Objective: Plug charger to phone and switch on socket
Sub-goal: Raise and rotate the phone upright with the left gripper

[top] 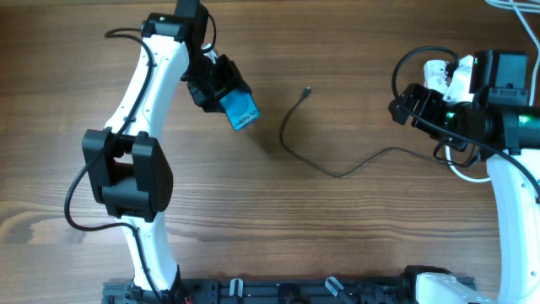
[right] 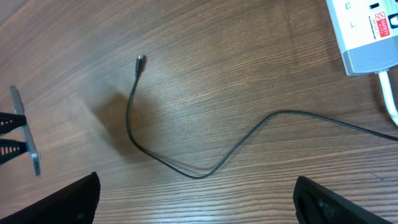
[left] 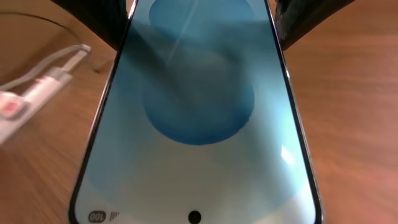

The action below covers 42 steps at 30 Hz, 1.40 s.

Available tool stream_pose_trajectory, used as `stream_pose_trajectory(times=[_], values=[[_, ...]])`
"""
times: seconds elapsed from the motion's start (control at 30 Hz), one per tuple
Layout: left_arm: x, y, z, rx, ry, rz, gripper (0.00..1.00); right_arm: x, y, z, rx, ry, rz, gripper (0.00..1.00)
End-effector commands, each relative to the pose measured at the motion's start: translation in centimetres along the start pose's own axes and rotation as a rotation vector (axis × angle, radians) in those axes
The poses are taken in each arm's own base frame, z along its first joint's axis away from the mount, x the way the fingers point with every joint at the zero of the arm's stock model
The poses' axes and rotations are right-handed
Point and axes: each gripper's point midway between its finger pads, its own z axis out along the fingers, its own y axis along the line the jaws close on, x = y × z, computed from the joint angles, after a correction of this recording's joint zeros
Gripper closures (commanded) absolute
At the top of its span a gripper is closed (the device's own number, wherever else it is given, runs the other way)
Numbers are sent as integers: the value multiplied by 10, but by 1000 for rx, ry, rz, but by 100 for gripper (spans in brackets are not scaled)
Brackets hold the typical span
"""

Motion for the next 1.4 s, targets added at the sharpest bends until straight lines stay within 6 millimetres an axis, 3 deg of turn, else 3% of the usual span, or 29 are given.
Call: stream_pose_trajectory(times=[0.0, 0.27, 0.47, 0.63, 0.87, 1.13, 1.37], values=[[36, -45, -30, 233, 145, -91, 96, -3, 1, -5, 5, -21, -11, 0], [76, -91, -61, 526, 417, -96, 96, -3, 1, -5, 6, -21, -11, 0], [79, -95, -67, 528, 490, -244, 96, -3, 1, -5, 6, -21, -11, 0], [95, -114, -93, 667, 645, -250, 96, -3, 1, -5, 5, -21, -11, 0], [97, -116, -100, 646, 734, -401, 96, -3, 1, -5, 6, -21, -11, 0], [71, -100, -122, 719, 734, -484, 96, -3, 1, -5, 5, -21, -11, 0], [66, -94, -126, 727, 727, -506, 96, -4, 1, -5, 5, -22, -11, 0]])
